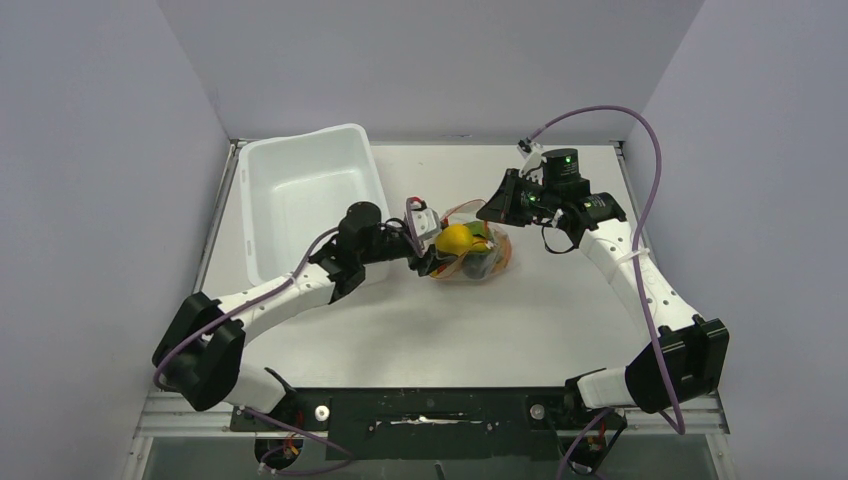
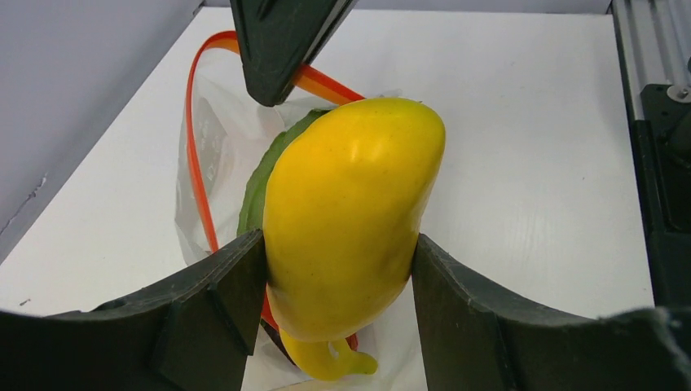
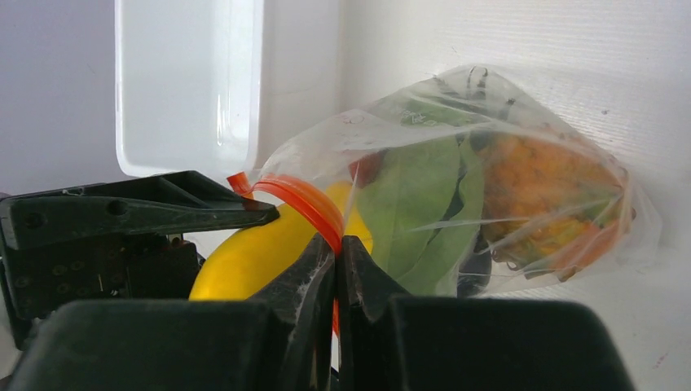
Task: Place the food in the zip-top bag and seal the zipper
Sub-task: Place the fake fruit in the zipper food storage bag.
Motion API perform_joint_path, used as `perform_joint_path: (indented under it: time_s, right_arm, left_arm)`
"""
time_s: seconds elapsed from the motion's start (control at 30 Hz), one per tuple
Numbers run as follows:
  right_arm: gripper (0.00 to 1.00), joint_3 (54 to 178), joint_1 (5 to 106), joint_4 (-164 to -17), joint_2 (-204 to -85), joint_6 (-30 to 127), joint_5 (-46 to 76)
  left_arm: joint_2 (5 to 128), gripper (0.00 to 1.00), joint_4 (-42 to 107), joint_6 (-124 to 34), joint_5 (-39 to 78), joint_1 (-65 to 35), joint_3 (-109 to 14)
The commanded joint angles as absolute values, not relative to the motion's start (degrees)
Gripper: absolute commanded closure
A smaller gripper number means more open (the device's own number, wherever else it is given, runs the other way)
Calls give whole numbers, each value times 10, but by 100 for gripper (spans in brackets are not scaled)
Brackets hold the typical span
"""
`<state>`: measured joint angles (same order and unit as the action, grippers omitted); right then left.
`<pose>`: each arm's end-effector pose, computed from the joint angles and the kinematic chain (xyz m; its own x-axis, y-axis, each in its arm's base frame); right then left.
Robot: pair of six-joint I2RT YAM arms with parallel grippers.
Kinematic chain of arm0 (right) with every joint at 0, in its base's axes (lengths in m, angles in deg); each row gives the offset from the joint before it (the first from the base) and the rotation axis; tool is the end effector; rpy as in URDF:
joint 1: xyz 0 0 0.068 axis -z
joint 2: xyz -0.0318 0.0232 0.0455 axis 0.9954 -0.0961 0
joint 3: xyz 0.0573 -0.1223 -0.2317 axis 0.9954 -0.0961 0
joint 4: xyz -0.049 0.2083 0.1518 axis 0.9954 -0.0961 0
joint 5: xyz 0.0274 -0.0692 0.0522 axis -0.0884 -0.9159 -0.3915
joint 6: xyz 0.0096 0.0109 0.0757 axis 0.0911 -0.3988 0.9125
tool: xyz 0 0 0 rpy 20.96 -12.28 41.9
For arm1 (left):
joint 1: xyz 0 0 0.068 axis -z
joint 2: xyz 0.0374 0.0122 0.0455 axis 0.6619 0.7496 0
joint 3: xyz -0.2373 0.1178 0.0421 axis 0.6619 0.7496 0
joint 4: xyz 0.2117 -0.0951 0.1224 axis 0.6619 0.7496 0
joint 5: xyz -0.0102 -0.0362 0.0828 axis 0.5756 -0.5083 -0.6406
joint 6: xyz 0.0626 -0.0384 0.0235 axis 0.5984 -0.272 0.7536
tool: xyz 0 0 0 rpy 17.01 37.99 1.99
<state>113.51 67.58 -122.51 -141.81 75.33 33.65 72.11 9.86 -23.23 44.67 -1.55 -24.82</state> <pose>0.3012 0.1218 0.3238 -0.8171 0.2693 -0.5097 -0.1728 0.7292 0.6622 0.2449 -0.2519 0.2744 0.0788 0.1279 -0.9887 0.9569 0.2685 0.1110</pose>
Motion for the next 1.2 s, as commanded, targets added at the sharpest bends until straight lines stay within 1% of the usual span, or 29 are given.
perform_joint_path:
  time_s: [0.0,0.37,0.5,0.63,0.8,0.87,1.0,1.1,1.17]
  right_arm:
    - [100,1168,677,-1192,-1409,749,357]
    - [100,1170,677,-1207,-1411,730,360]
    - [100,1174,676,-1211,-1415,721,368]
    - [100,1178,672,-1213,-1420,718,370]
    - [100,1180,672,-1210,-1420,719,372]
    - [100,1180,672,-1209,-1420,719,371]
    - [100,1182,673,-1210,-1421,720,371]
    - [100,1183,673,-1210,-1422,720,370]
    - [100,1186,673,-1212,-1423,719,371]
  left_arm:
    - [734,59,163,-182,383,-3,-303]
    - [760,58,249,-171,309,5,-347]
    - [769,56,271,-172,305,6,-364]
    - [779,48,311,-169,299,10,-393]
    - [777,28,357,-183,300,13,-430]
    - [771,23,366,-198,294,14,-440]
    - [766,18,390,-212,295,14,-461]
    - [758,18,410,-192,288,14,-468]
    - [741,21,415,-145,291,14,-449]
